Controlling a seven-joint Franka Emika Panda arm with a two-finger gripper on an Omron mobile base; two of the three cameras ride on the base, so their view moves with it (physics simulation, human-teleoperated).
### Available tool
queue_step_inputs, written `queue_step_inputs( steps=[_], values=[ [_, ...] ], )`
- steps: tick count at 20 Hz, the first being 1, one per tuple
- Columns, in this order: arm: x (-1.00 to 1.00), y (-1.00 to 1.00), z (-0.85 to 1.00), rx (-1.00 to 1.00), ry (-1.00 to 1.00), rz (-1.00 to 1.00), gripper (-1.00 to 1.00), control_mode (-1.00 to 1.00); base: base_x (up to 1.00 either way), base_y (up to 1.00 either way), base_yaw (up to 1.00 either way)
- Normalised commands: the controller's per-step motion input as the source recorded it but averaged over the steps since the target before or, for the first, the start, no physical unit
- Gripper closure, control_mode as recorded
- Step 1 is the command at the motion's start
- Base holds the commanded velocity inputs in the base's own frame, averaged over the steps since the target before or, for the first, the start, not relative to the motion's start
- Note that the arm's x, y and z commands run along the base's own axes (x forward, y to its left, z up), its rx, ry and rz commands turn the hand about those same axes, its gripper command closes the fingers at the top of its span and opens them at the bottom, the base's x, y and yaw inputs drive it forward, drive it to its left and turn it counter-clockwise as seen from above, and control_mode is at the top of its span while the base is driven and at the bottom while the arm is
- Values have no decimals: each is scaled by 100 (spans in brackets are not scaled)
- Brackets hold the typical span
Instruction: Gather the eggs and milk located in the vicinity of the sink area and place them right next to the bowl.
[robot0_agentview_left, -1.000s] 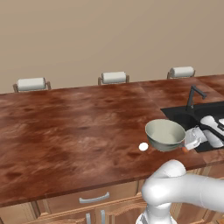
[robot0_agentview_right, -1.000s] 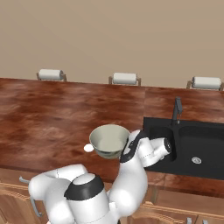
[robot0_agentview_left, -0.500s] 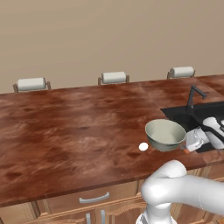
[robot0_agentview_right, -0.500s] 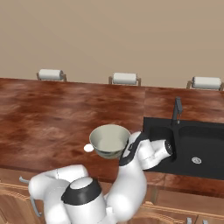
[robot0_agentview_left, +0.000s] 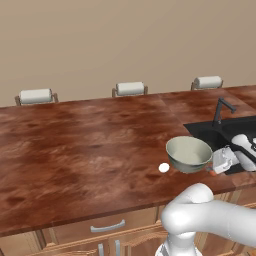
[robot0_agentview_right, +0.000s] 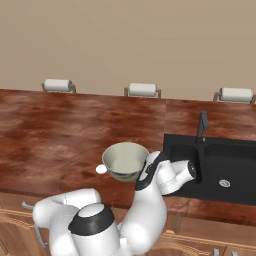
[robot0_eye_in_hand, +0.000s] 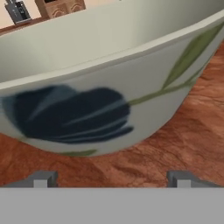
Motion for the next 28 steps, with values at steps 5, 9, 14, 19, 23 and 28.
queue_step_inputs(
  steps=[5,9,14,19,23,28],
  values=[
    [0,0,6,0,0,-1,-100,-100,0,0,0],
    [0,1,26,0,0,-2,-100,-100,0,0,0],
    [0,0,28,0,0,-2,-100,-100,0,0,0],
    [-29,-4,5,0,-2,-5,-100,-100,0,0,0],
    [-53,-22,0,0,-4,-7,-100,-100,0,0,0],
    [-70,-42,10,0,-6,-7,-100,-100,0,0,0]
  ],
)
